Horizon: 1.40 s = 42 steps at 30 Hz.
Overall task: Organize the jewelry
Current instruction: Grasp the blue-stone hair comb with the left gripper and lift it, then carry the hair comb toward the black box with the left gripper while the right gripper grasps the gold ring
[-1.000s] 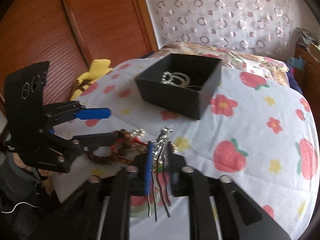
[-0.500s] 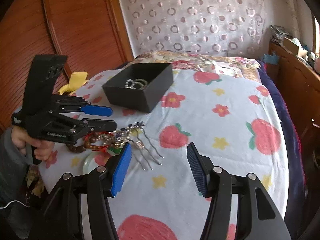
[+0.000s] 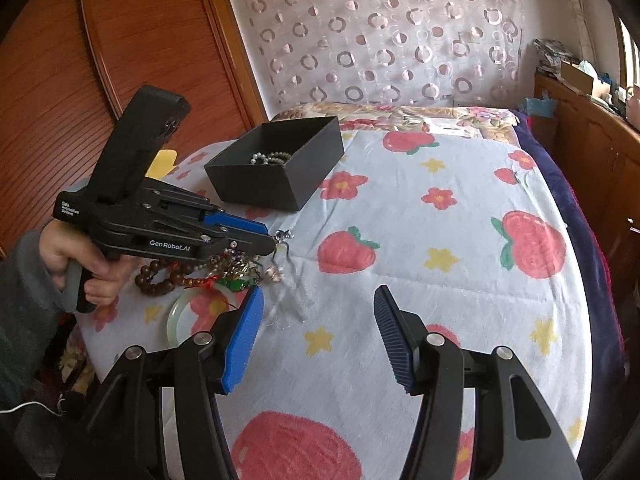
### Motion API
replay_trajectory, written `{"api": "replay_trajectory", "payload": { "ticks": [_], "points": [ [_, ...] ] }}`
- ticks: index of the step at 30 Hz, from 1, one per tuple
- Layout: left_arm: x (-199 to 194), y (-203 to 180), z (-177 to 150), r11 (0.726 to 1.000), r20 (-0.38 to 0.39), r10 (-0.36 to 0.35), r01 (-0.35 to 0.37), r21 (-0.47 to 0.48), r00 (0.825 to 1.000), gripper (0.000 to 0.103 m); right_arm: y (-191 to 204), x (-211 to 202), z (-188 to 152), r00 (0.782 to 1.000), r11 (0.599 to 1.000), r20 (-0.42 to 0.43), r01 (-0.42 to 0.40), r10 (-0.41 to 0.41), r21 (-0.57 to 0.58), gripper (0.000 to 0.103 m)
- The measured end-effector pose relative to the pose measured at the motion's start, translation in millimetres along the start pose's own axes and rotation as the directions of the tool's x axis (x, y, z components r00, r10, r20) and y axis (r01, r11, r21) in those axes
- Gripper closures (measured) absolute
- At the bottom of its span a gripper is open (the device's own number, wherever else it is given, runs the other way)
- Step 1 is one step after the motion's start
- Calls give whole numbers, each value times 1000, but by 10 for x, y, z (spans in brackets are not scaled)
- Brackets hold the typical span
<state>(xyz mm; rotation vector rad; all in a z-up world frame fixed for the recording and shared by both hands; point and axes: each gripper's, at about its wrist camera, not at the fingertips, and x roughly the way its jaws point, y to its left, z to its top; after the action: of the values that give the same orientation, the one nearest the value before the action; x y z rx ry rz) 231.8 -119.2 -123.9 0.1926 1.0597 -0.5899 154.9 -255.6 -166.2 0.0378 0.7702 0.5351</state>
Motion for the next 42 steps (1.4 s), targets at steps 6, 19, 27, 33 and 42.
{"api": "replay_trajectory", "payload": {
  "ticks": [6,19,27,33,42],
  "points": [
    [-349,-215,62,983,78,132,-141,120,988,84,31,30,-42,1000,1000,-5,3,-3,-2,43],
    [-979,-357,144,849,214,393,-442,289,894,84,205,70,1,1000,999,2,-25,25,-30,43],
    [-1158,-304,157,791,274,479,-545,279,834,84,257,190,-6,999,999,-15,-32,32,-40,43],
    [-909,-361,71,683,250,566,-617,391,786,84,310,247,-25,999,998,-28,-23,21,-63,43],
    [-1056,-410,-14,623,289,605,-667,408,742,84,363,183,52,999,996,-7,-41,41,-79,43]
  ]
}}
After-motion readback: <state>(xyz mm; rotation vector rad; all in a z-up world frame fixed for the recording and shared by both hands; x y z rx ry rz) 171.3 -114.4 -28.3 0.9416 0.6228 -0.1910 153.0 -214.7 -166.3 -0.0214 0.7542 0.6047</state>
